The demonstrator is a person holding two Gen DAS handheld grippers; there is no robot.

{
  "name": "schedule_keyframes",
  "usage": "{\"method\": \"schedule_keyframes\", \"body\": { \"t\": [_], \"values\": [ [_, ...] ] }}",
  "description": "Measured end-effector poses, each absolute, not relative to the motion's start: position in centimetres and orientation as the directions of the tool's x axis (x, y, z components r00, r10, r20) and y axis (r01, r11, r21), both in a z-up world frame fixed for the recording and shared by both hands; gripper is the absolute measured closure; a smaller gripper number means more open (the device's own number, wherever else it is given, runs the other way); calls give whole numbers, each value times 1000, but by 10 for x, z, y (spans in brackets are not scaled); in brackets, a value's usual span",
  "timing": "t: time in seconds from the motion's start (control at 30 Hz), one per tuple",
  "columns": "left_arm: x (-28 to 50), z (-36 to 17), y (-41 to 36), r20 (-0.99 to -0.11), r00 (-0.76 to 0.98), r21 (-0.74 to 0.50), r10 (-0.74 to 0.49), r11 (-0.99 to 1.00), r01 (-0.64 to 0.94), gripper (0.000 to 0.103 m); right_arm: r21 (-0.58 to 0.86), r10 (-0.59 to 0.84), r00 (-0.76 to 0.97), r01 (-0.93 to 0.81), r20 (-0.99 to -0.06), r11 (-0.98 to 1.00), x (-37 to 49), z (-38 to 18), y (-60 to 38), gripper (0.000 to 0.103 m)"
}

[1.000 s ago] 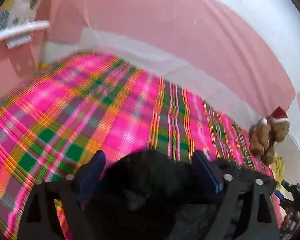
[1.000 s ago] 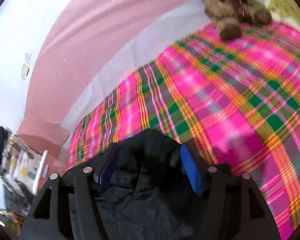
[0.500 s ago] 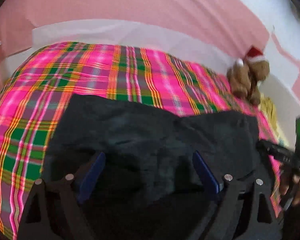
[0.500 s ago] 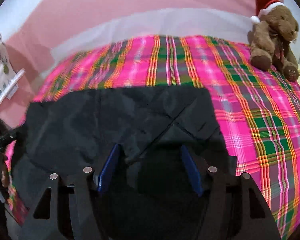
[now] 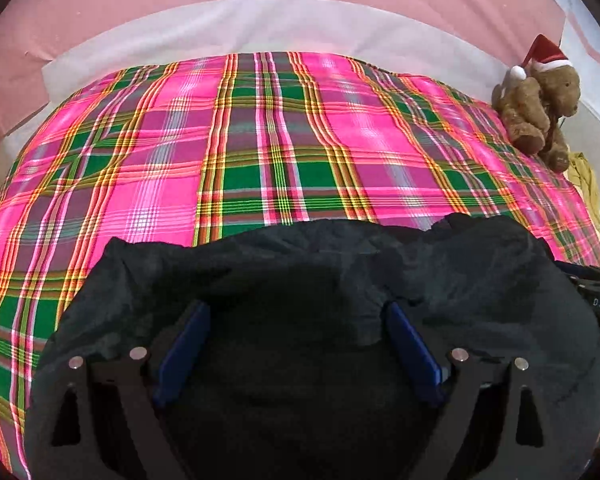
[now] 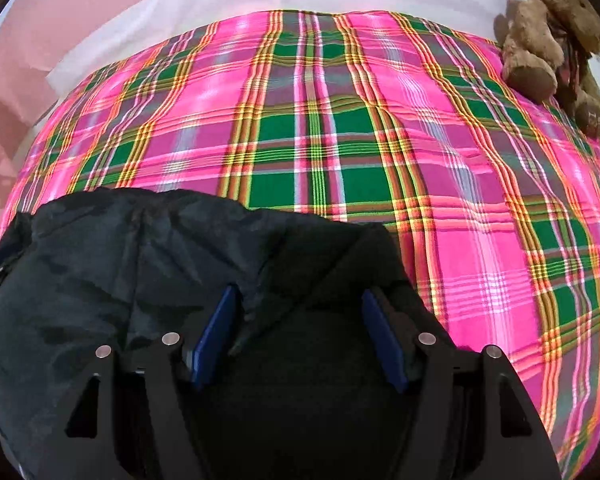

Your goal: Fold large clothes

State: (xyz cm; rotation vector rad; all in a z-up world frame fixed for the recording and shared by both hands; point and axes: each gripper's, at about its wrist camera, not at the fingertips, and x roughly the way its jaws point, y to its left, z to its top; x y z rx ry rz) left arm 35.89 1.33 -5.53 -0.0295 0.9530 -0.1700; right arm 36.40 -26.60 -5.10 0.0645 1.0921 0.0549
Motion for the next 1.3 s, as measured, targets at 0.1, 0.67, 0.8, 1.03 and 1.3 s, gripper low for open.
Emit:
{"method": "schedule_keyframes", "body": {
  "t": [0.1,0.67,0.8,1.03,1.3],
  "values": [
    [360,-60,8,-804,580,-71,-131,989,126,10,49,43,471,-1,-881,999,366,-53,-262,37],
    [304,6,45,-712,701,55,-51,990,128,15,132,207,641,-163,-740,978,312,30,-187,37],
    [311,-9,62,-732,682,88,9,993,82,15,65,160,583,-180,-797,982,333,-5,-160,37],
    [323,-34,71,-742,669,15,-36,997,70,15,36,129,574,-171,-809,985,351,-39,-161,37],
    [329,-47,70,-738,672,-17,-54,998,63,14,43,135,588,-168,-797,985,357,-50,-160,37]
  ]
}}
